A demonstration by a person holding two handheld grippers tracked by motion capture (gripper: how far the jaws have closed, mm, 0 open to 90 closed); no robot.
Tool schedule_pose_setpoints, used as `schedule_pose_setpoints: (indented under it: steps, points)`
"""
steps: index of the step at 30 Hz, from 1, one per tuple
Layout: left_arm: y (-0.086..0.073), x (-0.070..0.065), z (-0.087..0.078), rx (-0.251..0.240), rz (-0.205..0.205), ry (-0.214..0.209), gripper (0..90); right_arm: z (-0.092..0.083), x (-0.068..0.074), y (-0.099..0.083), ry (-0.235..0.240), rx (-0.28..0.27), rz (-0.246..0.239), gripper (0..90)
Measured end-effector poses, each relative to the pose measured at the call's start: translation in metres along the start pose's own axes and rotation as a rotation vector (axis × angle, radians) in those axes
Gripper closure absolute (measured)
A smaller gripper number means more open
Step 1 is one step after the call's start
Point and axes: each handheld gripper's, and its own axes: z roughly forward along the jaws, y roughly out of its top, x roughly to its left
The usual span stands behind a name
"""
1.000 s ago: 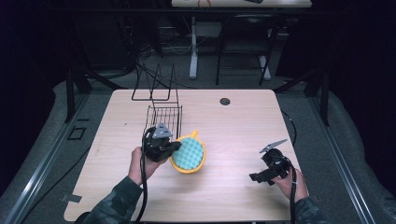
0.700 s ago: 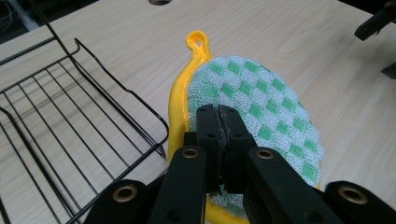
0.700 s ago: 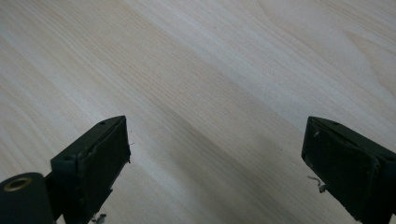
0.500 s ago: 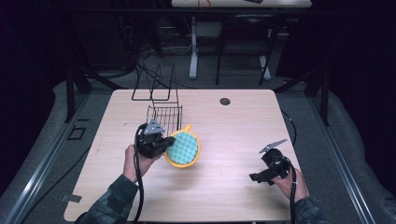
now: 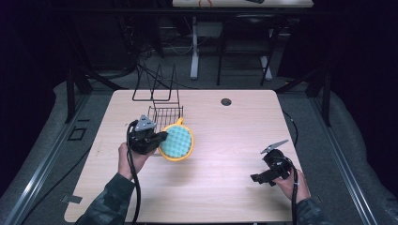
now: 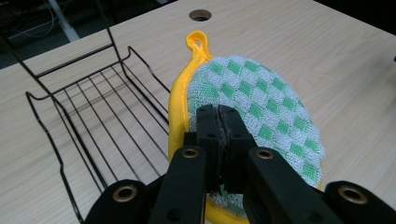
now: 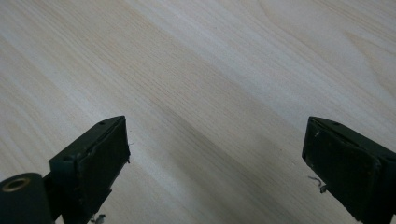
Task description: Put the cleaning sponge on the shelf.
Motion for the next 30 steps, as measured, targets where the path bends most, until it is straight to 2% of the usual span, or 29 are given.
schedule_pose_setpoints:
  steps: [4, 5, 13, 30]
  points:
    - [-0.003, 0.012, 0.0, -0.005, -0.03, 0.022, 88.7, 0.0, 0.0, 0.0, 0.002, 0.003, -0.001, 6.2]
    - [-0.004, 0.014, 0.0, -0.019, -0.036, 0.034, 88.6, 0.0, 0.0, 0.0, 0.001, 0.003, -0.001, 6.3]
    - [-0.011, 0.033, 0.004, -0.022, -0.074, 0.061, 88.6, 0.001, 0.0, 0.0, 0.001, 0.003, -0.002, 6.2]
    - [-0.014, 0.051, 0.015, -0.036, -0.125, 0.111, 88.6, 0.001, 0.0, 0.0, 0.001, 0.009, -0.001, 6.0]
